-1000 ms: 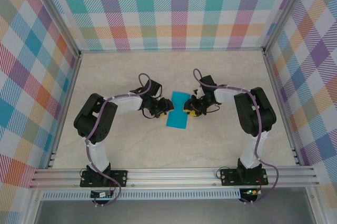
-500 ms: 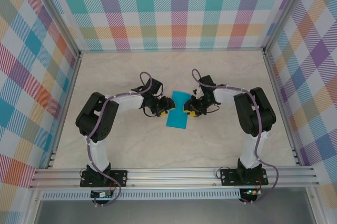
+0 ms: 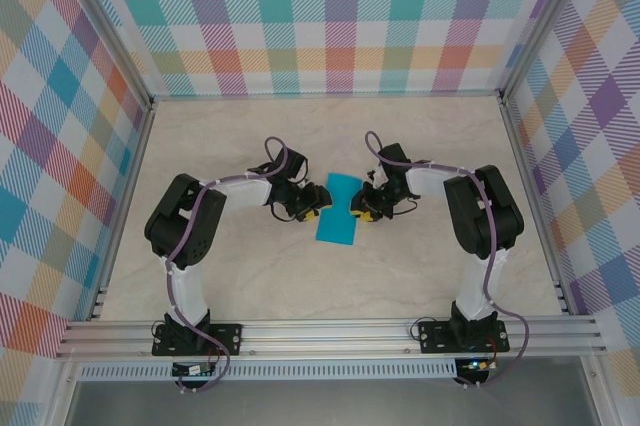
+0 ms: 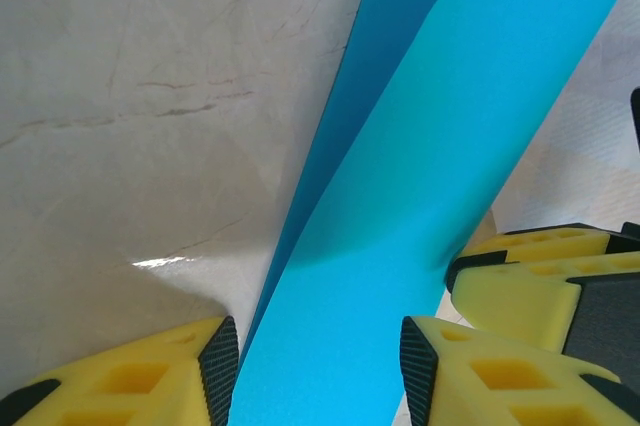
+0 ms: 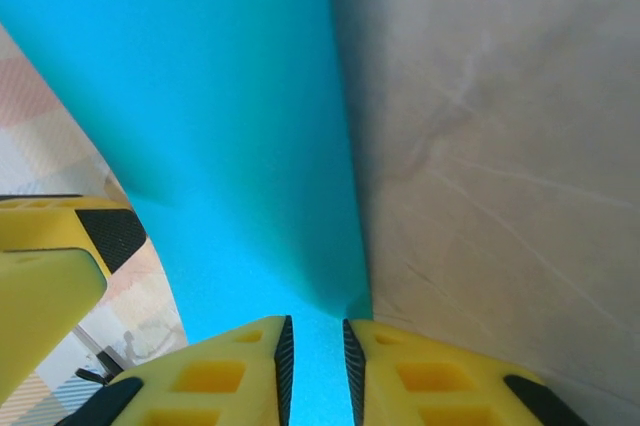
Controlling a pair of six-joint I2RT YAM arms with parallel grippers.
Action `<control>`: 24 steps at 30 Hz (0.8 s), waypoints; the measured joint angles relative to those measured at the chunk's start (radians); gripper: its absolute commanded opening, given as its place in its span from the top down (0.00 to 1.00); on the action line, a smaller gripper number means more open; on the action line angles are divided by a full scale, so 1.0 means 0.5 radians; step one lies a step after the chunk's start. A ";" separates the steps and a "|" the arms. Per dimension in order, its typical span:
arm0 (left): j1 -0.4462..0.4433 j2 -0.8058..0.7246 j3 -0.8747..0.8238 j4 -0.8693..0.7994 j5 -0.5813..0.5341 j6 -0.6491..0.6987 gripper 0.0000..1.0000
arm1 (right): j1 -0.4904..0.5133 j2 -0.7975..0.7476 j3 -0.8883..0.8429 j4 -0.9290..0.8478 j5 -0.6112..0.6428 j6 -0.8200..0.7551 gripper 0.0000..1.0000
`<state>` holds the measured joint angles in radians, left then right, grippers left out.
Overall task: Fold a paper plane with a square sheet of paper (pick it up from the middle)
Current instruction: Fold the triangle a second time at the center of the table.
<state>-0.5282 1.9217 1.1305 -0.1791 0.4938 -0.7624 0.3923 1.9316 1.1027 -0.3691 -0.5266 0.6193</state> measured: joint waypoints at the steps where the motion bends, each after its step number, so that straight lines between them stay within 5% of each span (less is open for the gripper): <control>1: 0.000 0.000 0.000 0.000 0.000 0.000 0.52 | -0.001 0.002 0.002 -0.003 -0.003 0.000 0.76; 24: -0.076 -0.355 -0.323 0.057 -0.031 -0.076 0.51 | -0.001 0.018 0.031 -0.043 -0.001 0.001 0.76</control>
<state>-0.5663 1.7443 0.9691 -0.1505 0.4782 -0.8001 0.3920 1.9404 1.1179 -0.3908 -0.5270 0.6197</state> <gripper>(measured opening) 0.491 0.237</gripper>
